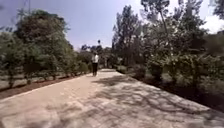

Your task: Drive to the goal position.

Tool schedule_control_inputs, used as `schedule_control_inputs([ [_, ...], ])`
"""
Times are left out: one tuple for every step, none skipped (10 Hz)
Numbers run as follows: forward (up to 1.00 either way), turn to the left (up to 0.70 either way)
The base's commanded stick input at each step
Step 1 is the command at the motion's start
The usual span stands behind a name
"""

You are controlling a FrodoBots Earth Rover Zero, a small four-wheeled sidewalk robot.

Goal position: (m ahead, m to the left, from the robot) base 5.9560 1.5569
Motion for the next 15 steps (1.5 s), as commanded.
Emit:
schedule_control_inputs([
  [0.50, 0.00],
  [0.50, 0.00],
  [0.50, 0.00],
  [0.50, 0.00],
  [0.50, 0.00],
  [0.50, 0.00],
  [0.50, 0.00],
  [0.50, 0.00],
  [0.50, 0.00],
  [0.50, 0.00],
  [0.50, 0.00],
  [0.50, 0.00],
  [0.50, 0.00],
  [0.50, 0.00],
  [0.50, 0.00],
])
